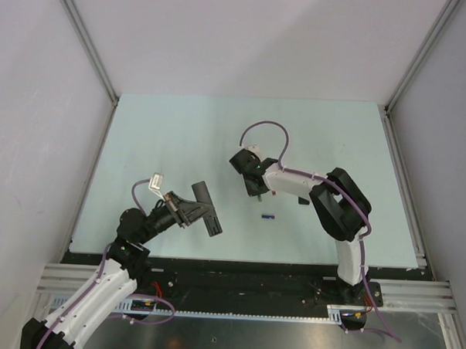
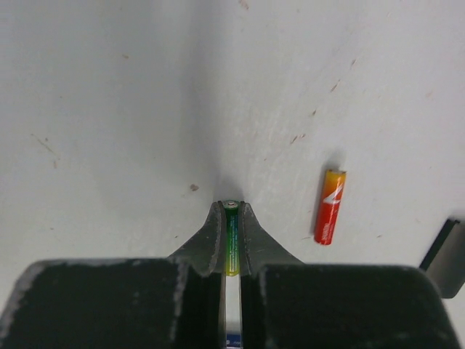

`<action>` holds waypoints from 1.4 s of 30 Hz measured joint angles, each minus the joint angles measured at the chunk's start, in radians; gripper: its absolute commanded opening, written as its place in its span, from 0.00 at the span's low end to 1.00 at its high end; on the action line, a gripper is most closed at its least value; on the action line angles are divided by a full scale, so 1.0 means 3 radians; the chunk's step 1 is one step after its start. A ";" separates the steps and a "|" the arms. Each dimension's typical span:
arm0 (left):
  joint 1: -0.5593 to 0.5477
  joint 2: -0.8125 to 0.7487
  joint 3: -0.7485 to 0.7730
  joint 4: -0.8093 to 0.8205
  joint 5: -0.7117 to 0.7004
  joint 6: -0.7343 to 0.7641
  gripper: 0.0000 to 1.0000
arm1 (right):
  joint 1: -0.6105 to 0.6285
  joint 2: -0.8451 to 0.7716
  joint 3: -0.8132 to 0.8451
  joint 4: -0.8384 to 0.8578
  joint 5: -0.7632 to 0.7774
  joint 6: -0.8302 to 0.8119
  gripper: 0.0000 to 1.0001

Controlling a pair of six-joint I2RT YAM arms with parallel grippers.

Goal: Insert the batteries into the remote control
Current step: Pick up the battery from the center of the board, then load the battery into the remote control.

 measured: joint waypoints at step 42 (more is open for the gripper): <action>-0.0011 0.1333 0.0903 -0.0025 -0.0397 0.0088 0.00 | 0.0772 -0.3168 -0.1423 0.1153 0.0141 -0.0029 0.00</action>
